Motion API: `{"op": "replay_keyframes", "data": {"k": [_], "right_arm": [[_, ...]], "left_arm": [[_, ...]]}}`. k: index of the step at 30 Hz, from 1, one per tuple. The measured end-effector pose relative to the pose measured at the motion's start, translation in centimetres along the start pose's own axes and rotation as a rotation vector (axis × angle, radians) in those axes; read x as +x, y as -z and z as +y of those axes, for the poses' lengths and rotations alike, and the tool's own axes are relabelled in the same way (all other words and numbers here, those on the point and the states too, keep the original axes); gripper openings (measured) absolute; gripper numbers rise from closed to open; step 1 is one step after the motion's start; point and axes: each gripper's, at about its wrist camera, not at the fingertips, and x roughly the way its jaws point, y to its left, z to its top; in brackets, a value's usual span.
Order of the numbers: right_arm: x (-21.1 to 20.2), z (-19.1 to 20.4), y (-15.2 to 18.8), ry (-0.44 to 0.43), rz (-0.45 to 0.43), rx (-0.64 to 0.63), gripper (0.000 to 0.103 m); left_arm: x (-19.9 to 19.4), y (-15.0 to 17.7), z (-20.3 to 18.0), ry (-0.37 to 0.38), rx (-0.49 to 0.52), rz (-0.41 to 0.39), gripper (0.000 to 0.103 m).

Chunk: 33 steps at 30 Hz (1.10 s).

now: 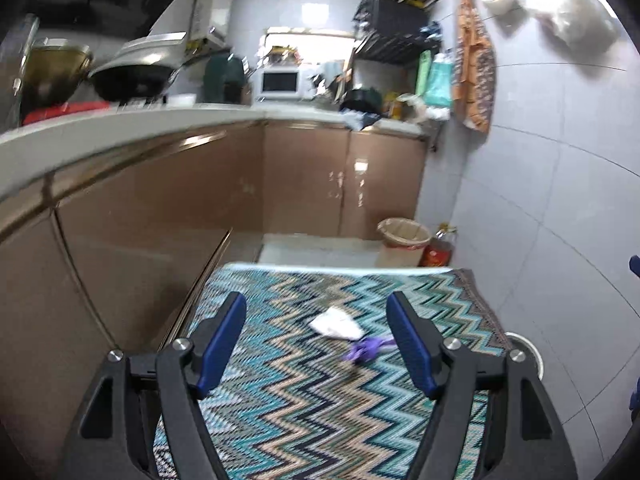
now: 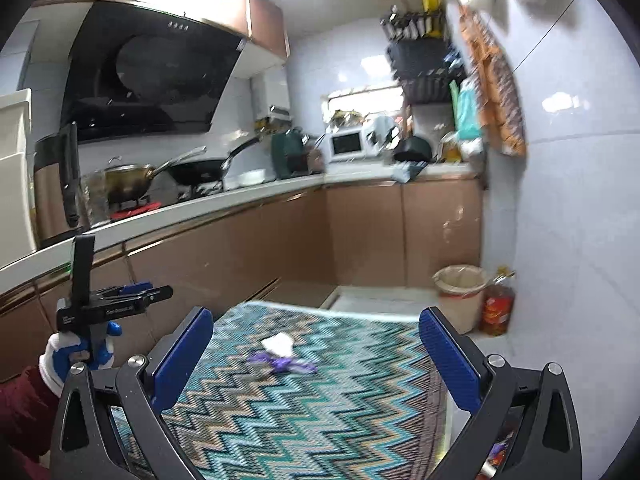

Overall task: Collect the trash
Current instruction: 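Move both open tools back over the last tissue and purple bag, then grasp the white tissue with the left tool while the right tool grasps the purple bag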

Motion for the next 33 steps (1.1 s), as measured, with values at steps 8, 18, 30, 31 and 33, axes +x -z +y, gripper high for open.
{"op": "replay_keyframes", "data": {"k": [8,18,30,31,33], "right_arm": [[8.5,1.4,2.5,-0.107,0.203,-0.036,0.103],[20.6,2.5,7.8,-0.271,0.43,-0.106,0.078],[30.3,1.9,10.9,-0.39,0.559,-0.152,0.075],[31.0,2.0,11.1,-0.397,0.565,-0.159,0.075],[32.0,2.0,11.3,-0.405,0.57,-0.17,0.074]], "left_arm": [[6.0,3.0,3.1,0.013,-0.084,0.174,0.071],[17.5,3.7,1.0,0.136,-0.029,0.356,0.071],[29.3,3.4,-1.4,0.285,0.108,0.49,0.071],[29.8,3.5,-1.5,0.301,0.117,0.5,0.071],[30.6,4.0,-1.8,0.327,0.144,0.521,0.071]]}}
